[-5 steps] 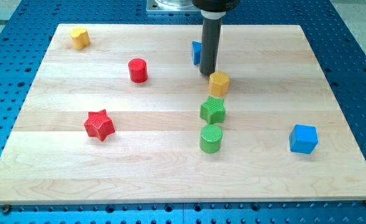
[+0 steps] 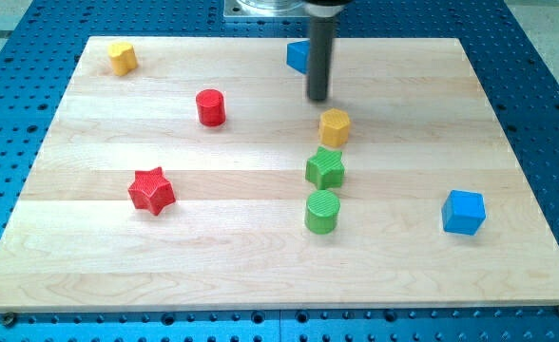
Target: Move the triangle to the top center of the board
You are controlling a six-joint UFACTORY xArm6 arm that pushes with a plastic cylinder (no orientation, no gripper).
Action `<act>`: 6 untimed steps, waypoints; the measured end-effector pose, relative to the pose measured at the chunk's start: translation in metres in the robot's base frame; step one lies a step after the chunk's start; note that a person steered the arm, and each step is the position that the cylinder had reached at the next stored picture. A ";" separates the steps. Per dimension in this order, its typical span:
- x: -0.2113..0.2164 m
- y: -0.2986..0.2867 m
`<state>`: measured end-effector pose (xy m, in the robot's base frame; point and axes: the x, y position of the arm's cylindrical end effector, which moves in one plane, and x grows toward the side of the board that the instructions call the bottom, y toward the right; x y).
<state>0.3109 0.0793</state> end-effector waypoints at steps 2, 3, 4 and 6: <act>-0.047 -0.026; -0.047 -0.055; -0.043 0.007; -0.112 -0.025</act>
